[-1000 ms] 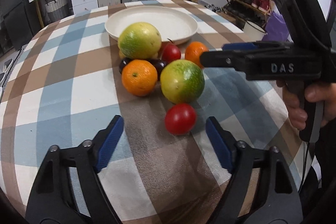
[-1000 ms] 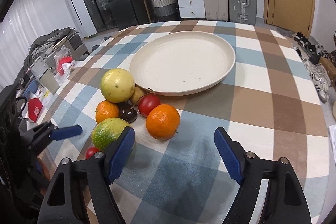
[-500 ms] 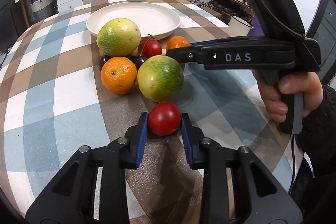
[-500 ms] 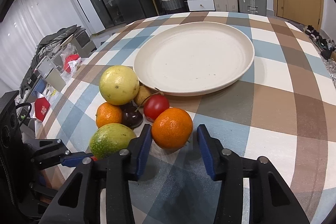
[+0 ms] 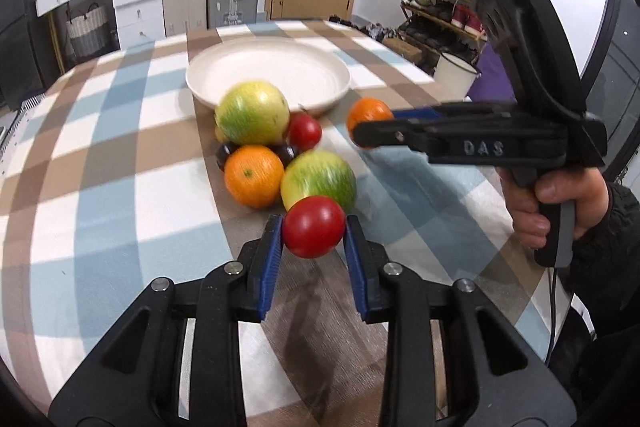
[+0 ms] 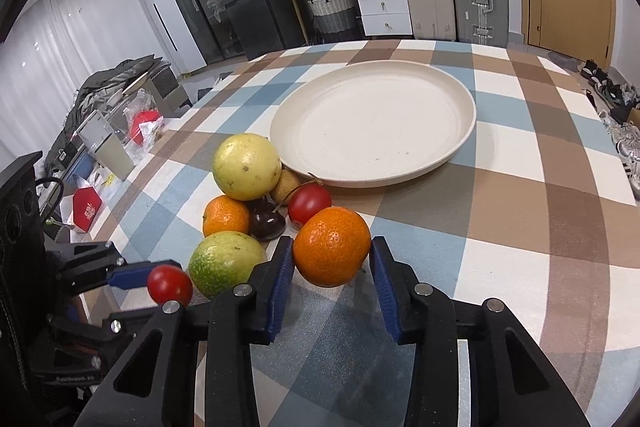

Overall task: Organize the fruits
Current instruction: 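Carry the tomato and tangerine over the white plate with both tools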

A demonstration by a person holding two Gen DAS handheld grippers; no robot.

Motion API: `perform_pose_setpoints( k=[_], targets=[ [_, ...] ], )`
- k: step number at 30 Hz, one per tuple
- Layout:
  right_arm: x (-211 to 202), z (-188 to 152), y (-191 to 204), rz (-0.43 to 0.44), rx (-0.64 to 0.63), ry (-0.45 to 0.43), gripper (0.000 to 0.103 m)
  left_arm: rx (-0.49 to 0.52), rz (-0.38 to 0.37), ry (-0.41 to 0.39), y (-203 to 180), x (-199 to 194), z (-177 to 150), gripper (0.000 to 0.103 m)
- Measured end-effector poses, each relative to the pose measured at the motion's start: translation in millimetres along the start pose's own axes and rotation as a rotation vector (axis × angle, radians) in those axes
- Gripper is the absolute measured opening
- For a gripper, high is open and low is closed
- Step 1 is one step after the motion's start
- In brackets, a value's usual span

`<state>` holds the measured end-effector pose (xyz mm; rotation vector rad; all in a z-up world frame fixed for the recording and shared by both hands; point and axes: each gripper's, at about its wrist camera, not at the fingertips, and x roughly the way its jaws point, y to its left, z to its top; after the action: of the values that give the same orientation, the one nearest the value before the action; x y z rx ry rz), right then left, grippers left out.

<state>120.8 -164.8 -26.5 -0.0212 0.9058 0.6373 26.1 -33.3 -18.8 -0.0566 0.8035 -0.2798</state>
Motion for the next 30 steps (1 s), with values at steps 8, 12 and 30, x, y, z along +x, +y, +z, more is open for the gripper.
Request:
perform_pose_setpoints(
  k=[8, 12, 30],
  targets=[
    [-14.4, 8.5, -2.3, 0.0, -0.002, -0.027, 0.039, -0.021, 0.034, -0.078, 16.6, -13.7, 31.6, 0.028],
    [-19.5, 16.3, -3.1, -0.002, 0.003, -0.044, 0.039, -0.029, 0.068, -0.11, 26.7, -16.2, 51.5, 0.028],
    [-5.3, 53.7, -7.8, -0.008, 0.0, -0.055, 0.039, -0.063, 0.094, -0.132, 62.4, 11.2, 110.3, 0.028]
  ],
)
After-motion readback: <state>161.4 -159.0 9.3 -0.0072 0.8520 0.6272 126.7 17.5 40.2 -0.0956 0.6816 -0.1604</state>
